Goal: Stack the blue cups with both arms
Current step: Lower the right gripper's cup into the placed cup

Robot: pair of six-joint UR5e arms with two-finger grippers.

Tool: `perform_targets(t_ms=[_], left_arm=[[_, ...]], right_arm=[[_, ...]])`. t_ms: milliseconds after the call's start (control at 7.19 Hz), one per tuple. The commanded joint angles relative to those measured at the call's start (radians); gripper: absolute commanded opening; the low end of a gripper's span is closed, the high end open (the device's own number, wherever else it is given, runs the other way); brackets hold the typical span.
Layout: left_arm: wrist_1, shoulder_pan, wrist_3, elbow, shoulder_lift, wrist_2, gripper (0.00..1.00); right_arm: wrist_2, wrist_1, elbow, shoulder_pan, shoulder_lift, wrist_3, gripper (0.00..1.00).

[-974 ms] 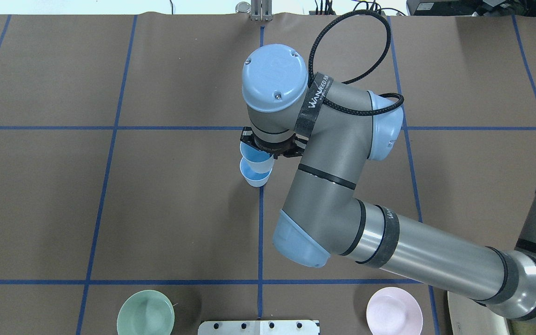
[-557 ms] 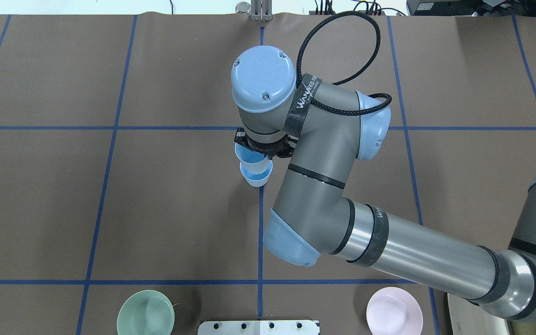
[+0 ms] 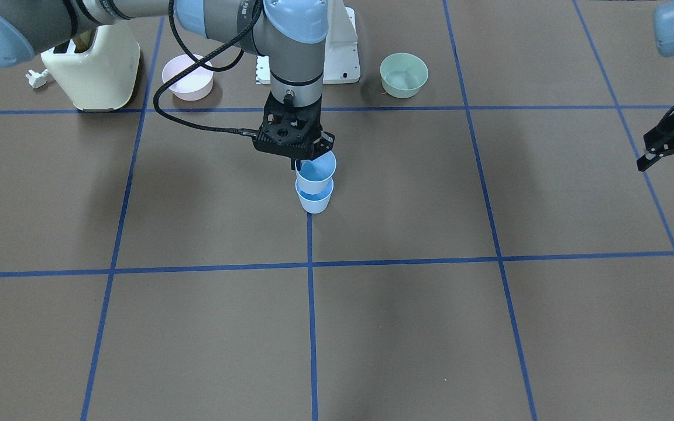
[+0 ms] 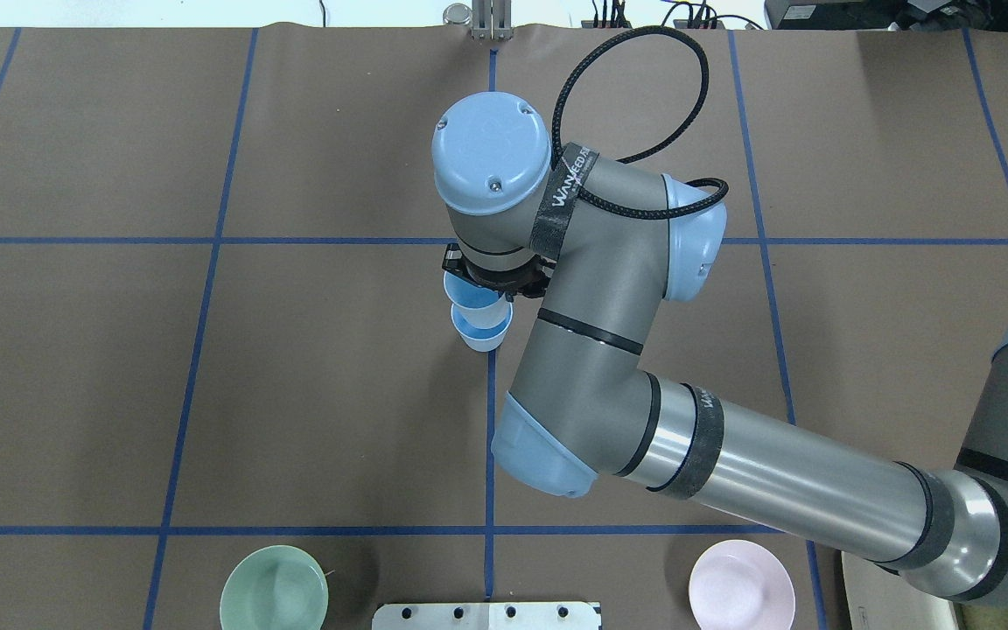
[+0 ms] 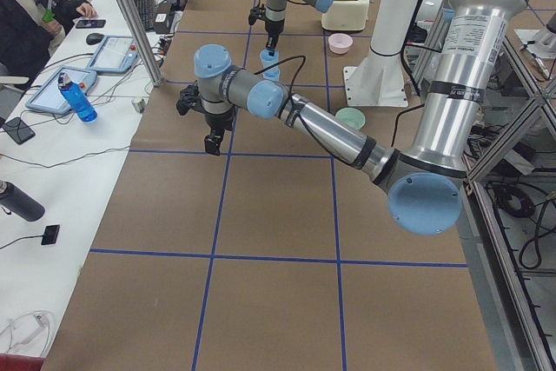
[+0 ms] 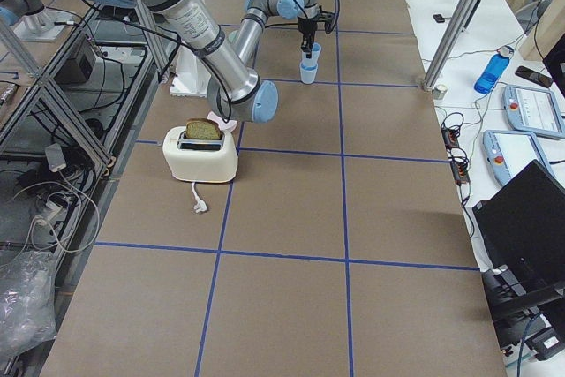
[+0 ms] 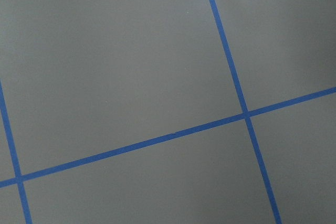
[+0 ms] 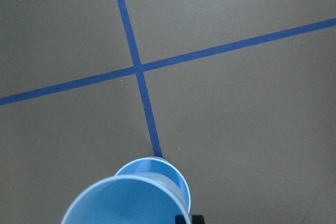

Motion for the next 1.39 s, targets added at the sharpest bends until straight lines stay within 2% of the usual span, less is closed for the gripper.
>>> perform_targets(t_ms=[0, 696, 835, 974, 1252], left_arm=[[0.0, 0.001, -0.002, 0.001, 0.0, 0.0, 0.98], [0.0, 0.002, -0.002, 0.003, 0.0, 0.002, 0.98], [0.0, 0.002, -0.002, 0.003, 0.0, 0.002, 0.98], [0.0, 0.002, -0.002, 0.003, 0.0, 0.002, 0.98], [0.0, 0.004, -0.002, 0.003, 0.0, 0.002, 0.98]], right_arm=[[-0.001, 0.026, -0.022, -0.003, 0.0, 0.003, 0.0], [-0.015, 0.061, -0.023, -0.009, -0.008, 0.002, 0.0], [-0.033, 0.084, -0.034, -0.011, -0.011, 0.002, 0.41], [-0.038, 0.089, -0.04, -0.011, -0.014, -0.007, 0.99], [-0.035, 0.086, -0.017, 0.015, -0.012, -0.03, 1.0]])
